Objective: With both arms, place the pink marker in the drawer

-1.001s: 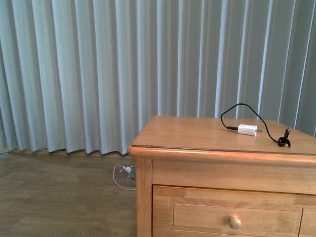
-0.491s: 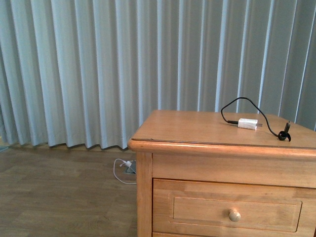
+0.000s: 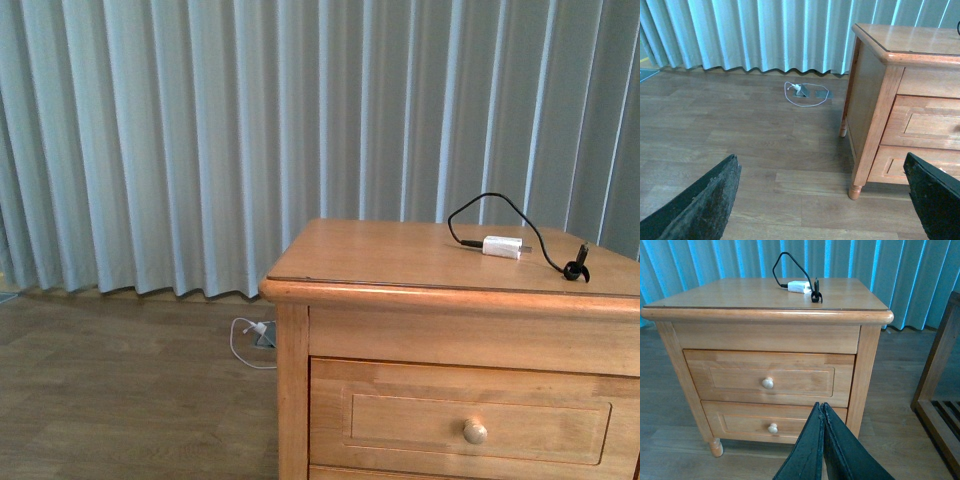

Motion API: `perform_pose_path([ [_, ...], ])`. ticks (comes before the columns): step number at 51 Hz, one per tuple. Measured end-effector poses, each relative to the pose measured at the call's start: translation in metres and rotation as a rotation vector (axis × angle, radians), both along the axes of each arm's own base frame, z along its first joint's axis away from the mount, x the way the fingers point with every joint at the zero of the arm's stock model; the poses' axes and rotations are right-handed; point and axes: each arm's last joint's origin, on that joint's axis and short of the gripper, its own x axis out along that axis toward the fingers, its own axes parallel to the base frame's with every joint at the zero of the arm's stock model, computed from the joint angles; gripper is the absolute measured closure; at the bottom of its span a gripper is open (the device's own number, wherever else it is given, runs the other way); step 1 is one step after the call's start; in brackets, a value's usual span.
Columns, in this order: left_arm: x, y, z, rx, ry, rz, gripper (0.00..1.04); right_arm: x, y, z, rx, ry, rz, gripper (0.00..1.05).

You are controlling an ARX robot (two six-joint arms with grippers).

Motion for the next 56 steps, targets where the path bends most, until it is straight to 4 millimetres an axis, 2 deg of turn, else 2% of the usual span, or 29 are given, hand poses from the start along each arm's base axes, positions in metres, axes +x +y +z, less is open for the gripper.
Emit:
perform_pose_path([
  [15, 0.000, 0.000, 0.000, 0.000, 0.000, 0.000, 0.06, -0.013, 0.000, -0.003, 0.000, 0.010, 0.002, 1.03],
  [28, 0.000, 0.000, 0.000, 0.000, 0.000, 0.000, 0.06, -0.014, 0.000, -0.003, -0.002, 0.006, 0.002, 1.02],
  [56, 0.000, 0.000, 0.000, 0.000, 0.000, 0.000, 0.06, -0.014, 0.000, -0.003, -0.002, 0.006, 0.002, 0.07],
])
